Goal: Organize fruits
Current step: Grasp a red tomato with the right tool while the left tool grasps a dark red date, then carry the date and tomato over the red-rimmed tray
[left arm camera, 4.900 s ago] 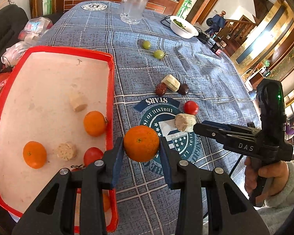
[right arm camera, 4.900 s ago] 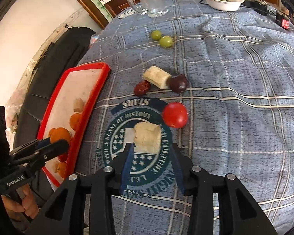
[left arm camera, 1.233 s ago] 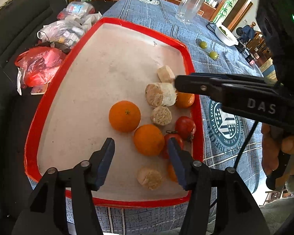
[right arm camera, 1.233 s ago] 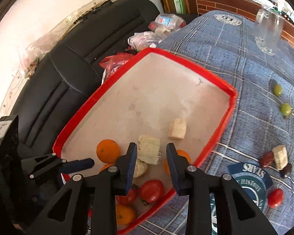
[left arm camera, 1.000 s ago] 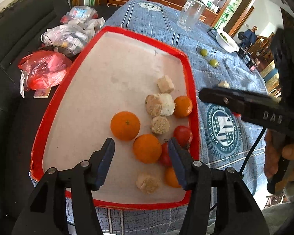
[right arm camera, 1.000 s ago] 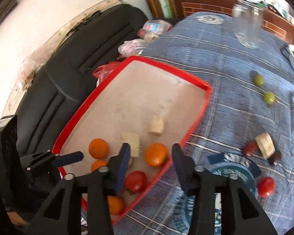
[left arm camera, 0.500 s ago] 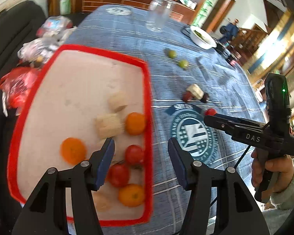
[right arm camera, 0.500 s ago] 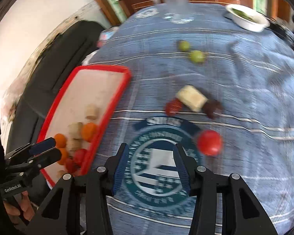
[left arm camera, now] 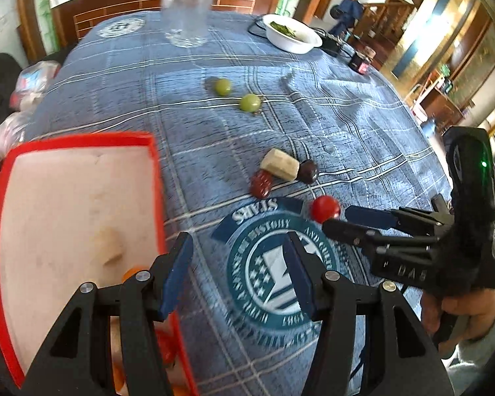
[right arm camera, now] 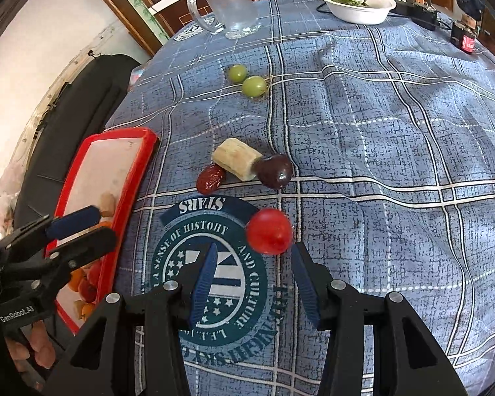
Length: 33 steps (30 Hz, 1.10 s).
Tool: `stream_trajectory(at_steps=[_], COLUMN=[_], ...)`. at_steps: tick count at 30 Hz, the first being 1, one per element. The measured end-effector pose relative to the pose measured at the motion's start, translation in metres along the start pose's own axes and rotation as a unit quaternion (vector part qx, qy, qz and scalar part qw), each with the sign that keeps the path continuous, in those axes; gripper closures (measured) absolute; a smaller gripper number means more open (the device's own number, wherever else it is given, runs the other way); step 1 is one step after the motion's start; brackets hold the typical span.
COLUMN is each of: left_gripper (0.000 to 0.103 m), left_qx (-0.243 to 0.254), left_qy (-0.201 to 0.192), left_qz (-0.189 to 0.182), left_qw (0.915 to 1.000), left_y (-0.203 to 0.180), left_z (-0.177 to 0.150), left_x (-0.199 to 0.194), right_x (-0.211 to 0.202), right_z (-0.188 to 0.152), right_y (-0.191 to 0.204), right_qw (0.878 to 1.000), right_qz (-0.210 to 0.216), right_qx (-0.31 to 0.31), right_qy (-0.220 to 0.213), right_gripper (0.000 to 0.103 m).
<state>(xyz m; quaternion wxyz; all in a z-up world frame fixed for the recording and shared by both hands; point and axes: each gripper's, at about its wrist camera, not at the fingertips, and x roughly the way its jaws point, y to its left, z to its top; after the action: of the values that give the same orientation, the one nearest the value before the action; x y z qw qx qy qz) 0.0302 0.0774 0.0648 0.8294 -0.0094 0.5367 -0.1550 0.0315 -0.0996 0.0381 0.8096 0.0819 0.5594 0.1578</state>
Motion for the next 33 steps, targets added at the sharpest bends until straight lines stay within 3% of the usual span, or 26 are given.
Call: stream_trajectory(at_steps=[5, 8, 16, 21, 24, 33], left_gripper=[0.048, 0.048, 0.049, 0.062, 0.084, 0.085], left_qx=[0.024, 0.035, 0.054, 0.059, 0.061, 0.057], left_qy=[0.019, 0.029, 0.048, 0.047, 0.043, 0.040], left_qz=[0.014, 0.020, 0.013, 0.018, 0.019, 0.007], left_qw=[0.9994, 0.9988, 0.9973, 0.9970, 0.9970, 0.9976], left_y=[-0.007, -0.009, -0.021, -0.024, -0.024, -0.028], left_z=[0.015, 0.020, 0.032, 0.038, 0.040, 0.023], left_x=[0.027, 0.041, 0.072, 0.084, 0.084, 0.065], right_x=[0.016, 0.025, 0.018, 0.004, -0.004, -0.016], right_z=[0.010, 0.014, 0.009, 0.003, 0.002, -0.002], right_y=[0.002, 0.000, -0.009, -0.012, -0.014, -0.011], right_qw=[1.000, 0.999, 0.999, 1.000, 1.000, 1.000], right_qz=[-0.018, -0.035, -0.028, -0.026, -0.024, -0.012], right_qx=[-0.001, -0.007, 0.010, 0.010, 0.010, 0.001], right_qy=[0.007, 0.018, 0.013, 0.003, -0.002, -0.008], right_gripper=[0.059, 0.070, 0.070, 0.070, 0.071, 0.071])
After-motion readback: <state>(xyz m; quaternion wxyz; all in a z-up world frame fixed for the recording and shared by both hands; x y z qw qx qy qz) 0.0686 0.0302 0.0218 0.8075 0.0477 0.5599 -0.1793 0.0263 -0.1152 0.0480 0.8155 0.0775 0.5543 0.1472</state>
